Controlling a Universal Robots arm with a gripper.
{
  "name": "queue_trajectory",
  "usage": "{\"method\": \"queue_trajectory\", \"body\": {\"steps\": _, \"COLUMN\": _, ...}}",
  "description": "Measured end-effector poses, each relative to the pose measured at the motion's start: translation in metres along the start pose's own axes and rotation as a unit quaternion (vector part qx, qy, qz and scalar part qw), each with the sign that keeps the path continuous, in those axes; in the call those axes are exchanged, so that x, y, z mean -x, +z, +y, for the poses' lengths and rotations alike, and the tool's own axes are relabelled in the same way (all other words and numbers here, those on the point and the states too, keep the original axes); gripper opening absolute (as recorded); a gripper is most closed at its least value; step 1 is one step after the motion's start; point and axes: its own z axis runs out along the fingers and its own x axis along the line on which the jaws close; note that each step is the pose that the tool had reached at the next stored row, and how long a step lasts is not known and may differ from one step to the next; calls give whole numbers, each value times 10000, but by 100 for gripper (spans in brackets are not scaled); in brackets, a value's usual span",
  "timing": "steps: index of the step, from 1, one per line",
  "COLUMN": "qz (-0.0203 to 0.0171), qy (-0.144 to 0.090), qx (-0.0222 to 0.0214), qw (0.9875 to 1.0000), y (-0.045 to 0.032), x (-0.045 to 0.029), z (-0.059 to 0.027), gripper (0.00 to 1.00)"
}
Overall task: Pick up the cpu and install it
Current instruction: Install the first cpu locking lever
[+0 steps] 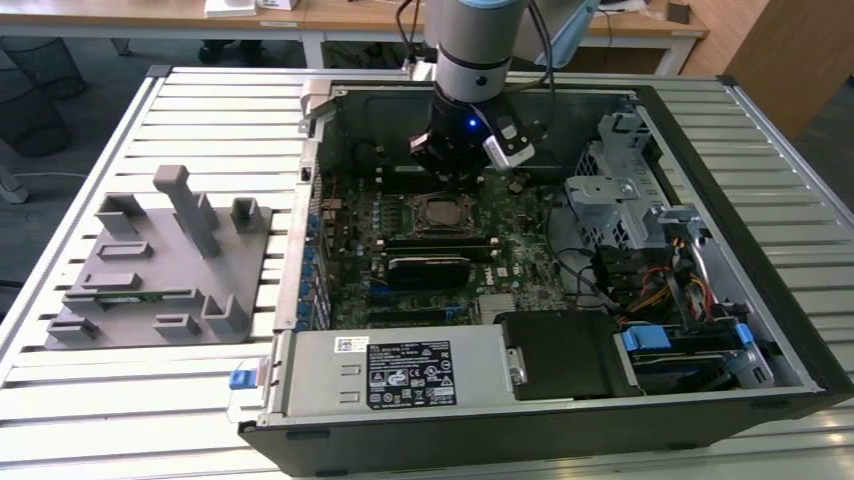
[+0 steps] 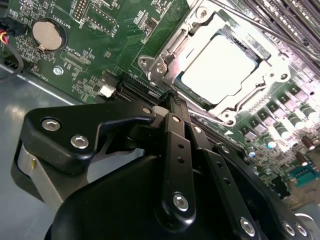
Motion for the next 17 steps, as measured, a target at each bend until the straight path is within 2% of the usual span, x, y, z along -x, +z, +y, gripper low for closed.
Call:
{"method": "queue_trajectory", "body": {"steps": 7, "qz": 0, "qy": 1, "qx": -1, "qw": 10000, "y": 62, "x": 10, "z": -7, "gripper": 11}}
{"method": "queue_trajectory", "body": {"steps": 17, "qz": -1, "qy": 0, "qx": -4, "qw": 10000, "y": 44, "x": 11, "z": -5, "gripper": 11}}
